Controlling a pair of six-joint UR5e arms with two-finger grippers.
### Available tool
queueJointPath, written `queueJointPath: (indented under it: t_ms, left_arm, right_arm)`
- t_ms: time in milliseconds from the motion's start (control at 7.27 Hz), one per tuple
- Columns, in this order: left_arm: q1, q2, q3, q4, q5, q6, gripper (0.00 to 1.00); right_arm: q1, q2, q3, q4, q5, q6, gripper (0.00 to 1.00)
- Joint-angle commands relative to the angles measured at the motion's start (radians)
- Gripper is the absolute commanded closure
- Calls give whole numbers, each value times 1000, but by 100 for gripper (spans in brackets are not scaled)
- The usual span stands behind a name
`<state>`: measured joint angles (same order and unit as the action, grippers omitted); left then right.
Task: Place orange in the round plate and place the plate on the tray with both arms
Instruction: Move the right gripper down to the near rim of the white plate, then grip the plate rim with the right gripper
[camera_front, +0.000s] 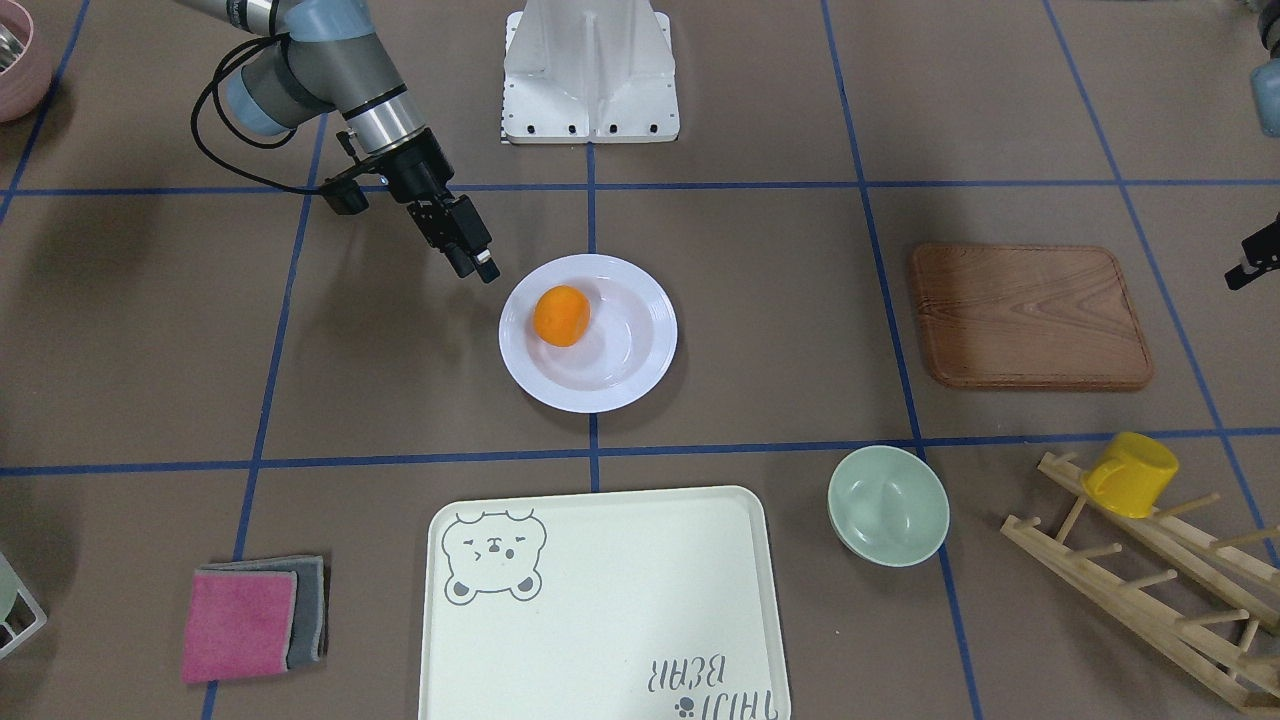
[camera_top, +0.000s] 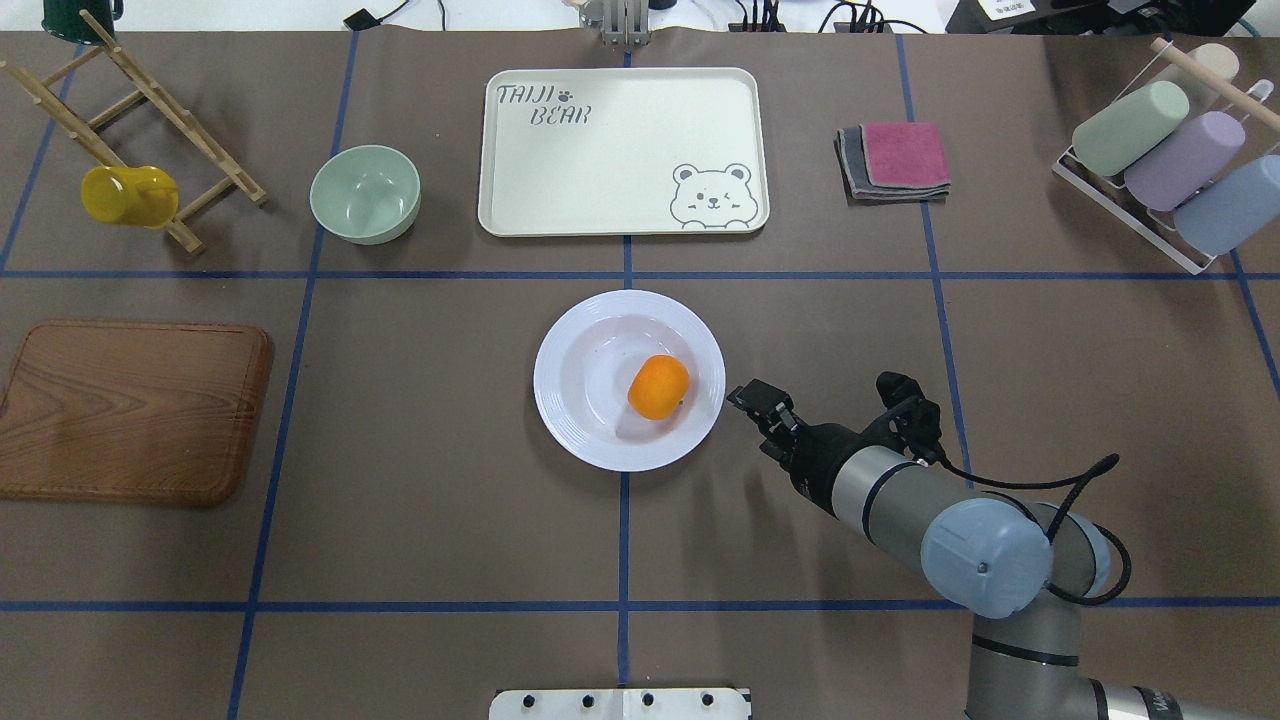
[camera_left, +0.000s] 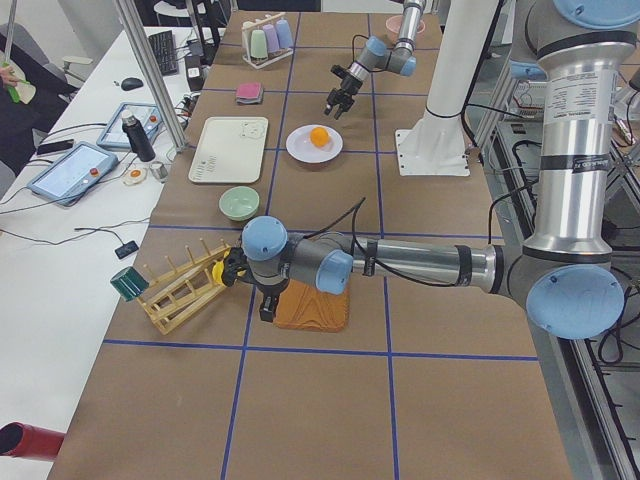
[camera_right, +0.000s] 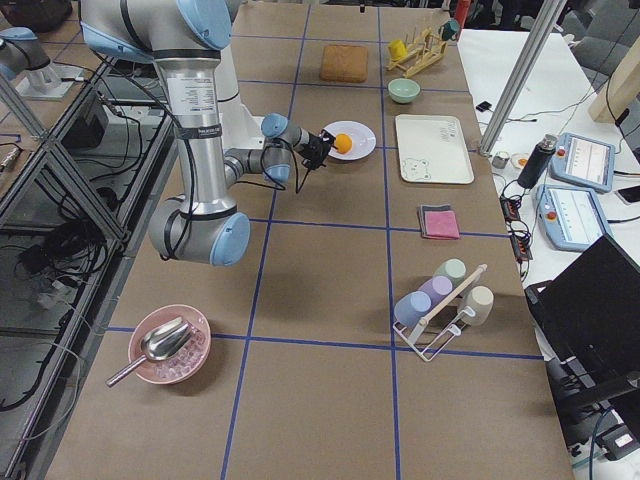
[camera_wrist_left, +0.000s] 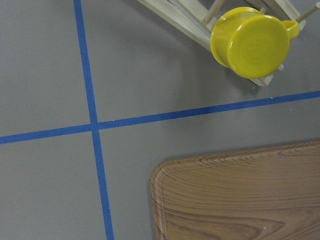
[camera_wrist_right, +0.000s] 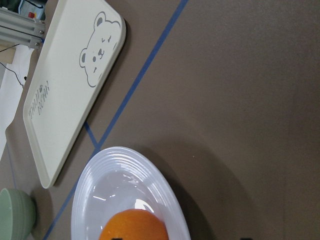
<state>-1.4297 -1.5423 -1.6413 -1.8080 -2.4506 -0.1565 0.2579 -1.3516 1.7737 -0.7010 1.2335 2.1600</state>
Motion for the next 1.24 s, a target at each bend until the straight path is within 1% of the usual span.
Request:
queueJointPath:
  t_ms: [0, 275, 412, 550, 688, 825, 1100]
  left_arm:
    - [0, 8, 0, -2, -1, 0, 1]
    - [0, 10, 0, -2, -1, 0, 1]
    - [0, 10, 1, -4, -1, 0, 1]
    - [0, 10, 0, -5, -1, 2, 1]
    - [0, 16, 0, -7, -1, 3, 1]
    - [0, 16, -2, -8, -1, 3, 1]
    - [0, 16, -2, -8, 4, 6, 1]
  right_arm:
    - [-8, 54, -86, 0, -2, 1, 29]
    - [-18, 66, -96, 0, -23, 3, 30]
    - [-20, 71, -96, 1, -23, 4, 42]
    - [-20, 80, -96, 1, -23, 4, 48]
    - [-20, 88, -96, 1, -23, 4, 48]
    - [-20, 89, -94, 1, -23, 4, 52]
    - [-23, 97, -97, 1, -25, 4, 55]
